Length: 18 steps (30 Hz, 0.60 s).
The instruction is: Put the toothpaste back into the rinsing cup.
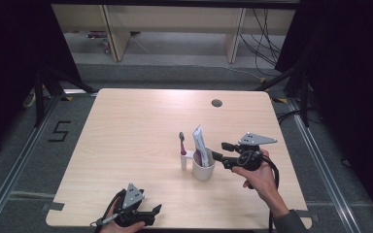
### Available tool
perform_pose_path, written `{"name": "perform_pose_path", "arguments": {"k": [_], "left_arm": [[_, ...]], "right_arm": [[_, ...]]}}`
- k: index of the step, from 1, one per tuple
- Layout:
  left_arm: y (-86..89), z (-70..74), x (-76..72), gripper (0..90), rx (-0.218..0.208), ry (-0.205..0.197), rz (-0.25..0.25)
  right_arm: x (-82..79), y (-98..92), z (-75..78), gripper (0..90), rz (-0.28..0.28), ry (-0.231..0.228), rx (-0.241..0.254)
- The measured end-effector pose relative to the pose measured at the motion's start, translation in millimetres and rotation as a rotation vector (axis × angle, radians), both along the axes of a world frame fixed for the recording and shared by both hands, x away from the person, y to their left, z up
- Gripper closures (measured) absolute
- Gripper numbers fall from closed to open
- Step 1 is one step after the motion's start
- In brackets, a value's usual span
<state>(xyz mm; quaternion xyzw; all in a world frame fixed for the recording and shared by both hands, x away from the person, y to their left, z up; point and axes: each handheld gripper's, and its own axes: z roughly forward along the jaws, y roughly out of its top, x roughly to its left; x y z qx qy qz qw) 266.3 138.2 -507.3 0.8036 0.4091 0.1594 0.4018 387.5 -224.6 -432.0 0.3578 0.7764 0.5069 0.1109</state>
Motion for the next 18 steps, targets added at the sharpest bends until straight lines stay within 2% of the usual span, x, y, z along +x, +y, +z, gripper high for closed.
{"name": "perform_pose_path", "arguments": {"k": [3,4,5,6,8,10,11,15,16,17,18], "left_arm": [[0.2,0.1,-0.1,19.8,0.000,0.000,-0.003],[1.1,0.6,-0.1,19.8,0.010,0.003,-0.012],[1.1,0.5,-0.2,19.8,0.008,0.002,-0.011],[1.4,0.4,0.0,19.9,0.016,0.000,-0.008],[1.0,-0.2,0.2,19.8,0.007,-0.003,-0.004],[1.5,0.2,0.2,19.8,0.016,0.000,-0.004],[1.0,0.0,-0.2,19.8,0.005,0.000,-0.002],[2.3,0.9,-0.6,19.7,0.008,0.000,0.000],[2.6,1.3,-0.9,19.6,0.008,0.001,0.000],[2.7,1.2,-1.0,19.6,0.006,0.000,0.002],[2.9,1.3,-0.9,19.6,0.008,0.000,0.001]], "right_arm": [[-1.5,-6.4,-2.9,39.1,-0.021,0.014,0.003],[-0.9,-10.8,-3.9,39.0,-0.021,0.001,-0.007],[-2.7,-11.6,-4.2,38.4,-0.031,0.033,0.005],[-2.5,-15.4,-5.4,37.9,-0.035,0.022,0.000],[-3.4,-20.3,-7.2,37.0,-0.048,0.031,-0.003],[-5.3,-24.3,-8.6,36.3,-0.057,0.050,0.001],[-4.2,-27.0,-9.7,36.2,-0.051,0.024,-0.007],[-7.9,-35.0,-11.7,35.3,-0.072,0.052,-0.007],[-7.0,-37.4,-12.7,35.1,-0.068,0.030,-0.006],[-7.3,-39.3,-13.0,35.0,-0.072,0.031,-0.006],[-9.1,-39.5,-13.1,34.9,-0.085,0.053,0.004]]}}
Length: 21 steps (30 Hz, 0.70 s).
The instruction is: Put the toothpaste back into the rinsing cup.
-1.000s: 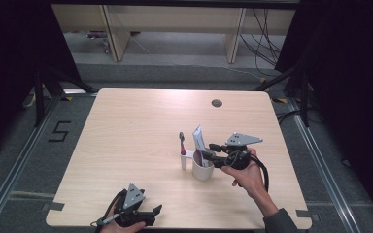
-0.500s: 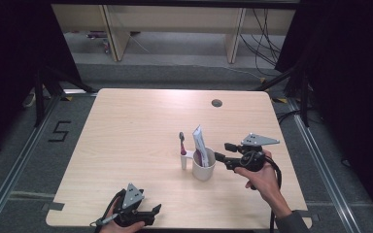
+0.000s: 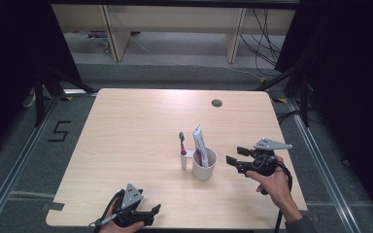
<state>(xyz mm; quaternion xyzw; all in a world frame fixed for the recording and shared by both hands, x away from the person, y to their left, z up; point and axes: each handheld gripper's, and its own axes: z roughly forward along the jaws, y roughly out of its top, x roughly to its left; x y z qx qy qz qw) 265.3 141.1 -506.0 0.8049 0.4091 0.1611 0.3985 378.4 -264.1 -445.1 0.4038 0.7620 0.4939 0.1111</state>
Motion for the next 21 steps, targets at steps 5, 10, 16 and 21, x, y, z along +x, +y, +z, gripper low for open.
{"name": "perform_pose_path", "arguments": {"k": [5,10,16,21], "left_arm": [[0.0,0.0,0.1,19.6,0.002,0.000,0.002],[0.4,0.7,-0.5,19.6,-0.008,0.001,0.004],[0.3,0.7,-0.5,19.6,-0.006,0.001,0.002],[1.3,-0.4,0.2,19.6,-0.007,0.006,0.012]], "right_arm": [[-0.5,-9.6,-0.8,34.4,-0.002,-0.018,-0.016],[-4.6,-13.4,0.3,33.7,-0.009,-0.016,-0.013],[-9.1,-17.8,-2.0,31.8,-0.009,-0.018,-0.037],[-13.4,-22.5,-4.0,30.3,-0.017,-0.022,-0.035]]}}
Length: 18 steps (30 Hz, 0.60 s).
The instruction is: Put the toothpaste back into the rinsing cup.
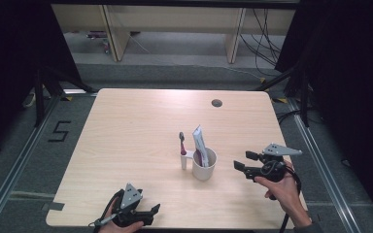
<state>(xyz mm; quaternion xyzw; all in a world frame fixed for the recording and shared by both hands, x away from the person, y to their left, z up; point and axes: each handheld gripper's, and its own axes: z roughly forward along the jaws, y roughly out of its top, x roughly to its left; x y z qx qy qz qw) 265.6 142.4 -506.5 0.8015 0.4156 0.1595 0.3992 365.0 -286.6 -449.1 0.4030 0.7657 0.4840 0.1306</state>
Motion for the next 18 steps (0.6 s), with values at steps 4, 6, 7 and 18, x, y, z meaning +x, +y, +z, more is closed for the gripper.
{"name": "perform_pose_path", "arguments": {"k": [4,6,7,18], "left_arm": [[-0.6,-0.8,-0.2,19.6,-0.004,-0.006,0.002],[-0.5,0.4,-0.5,19.6,0.009,-0.009,0.001],[-0.2,0.1,-0.2,19.6,0.002,-0.011,-0.002],[1.3,-1.2,-1.3,19.6,0.009,-0.001,-0.006]], "right_arm": [[-2.6,-6.9,-2.6,29.8,-0.005,-0.001,0.008],[-4.5,-9.4,-4.0,29.6,-0.015,0.023,0.005],[-3.8,-12.2,-5.6,29.6,-0.009,0.002,-0.005],[-12.5,-19.7,-10.7,29.4,-0.012,0.010,-0.014]]}}
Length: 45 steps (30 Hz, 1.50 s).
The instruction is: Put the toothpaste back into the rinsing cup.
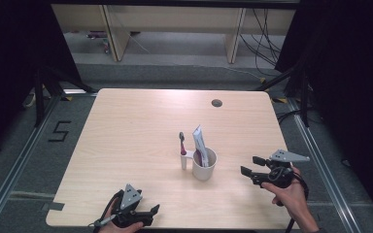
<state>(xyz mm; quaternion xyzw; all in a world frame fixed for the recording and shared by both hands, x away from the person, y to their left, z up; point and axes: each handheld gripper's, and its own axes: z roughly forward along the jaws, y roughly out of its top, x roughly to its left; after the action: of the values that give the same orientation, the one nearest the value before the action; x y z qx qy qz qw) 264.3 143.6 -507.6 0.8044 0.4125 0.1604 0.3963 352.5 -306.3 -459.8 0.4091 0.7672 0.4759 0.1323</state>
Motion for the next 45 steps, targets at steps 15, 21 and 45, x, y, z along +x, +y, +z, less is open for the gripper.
{"name": "perform_pose_path", "arguments": {"k": [15,21,45], "left_arm": [[-1.8,-1.1,-0.5,19.6,-0.020,-0.009,0.009],[-2.0,0.9,-2.3,19.6,-0.020,-0.008,0.006],[-1.3,0.3,-2.0,19.6,0.003,-0.008,-0.006]], "right_arm": [[-30.1,-12.7,-14.5,26.5,-0.002,0.029,-0.042],[-40.2,-17.6,-18.9,23.6,-0.015,0.062,-0.045],[-68.4,-26.6,-29.0,20.4,-0.015,0.103,-0.100]]}}
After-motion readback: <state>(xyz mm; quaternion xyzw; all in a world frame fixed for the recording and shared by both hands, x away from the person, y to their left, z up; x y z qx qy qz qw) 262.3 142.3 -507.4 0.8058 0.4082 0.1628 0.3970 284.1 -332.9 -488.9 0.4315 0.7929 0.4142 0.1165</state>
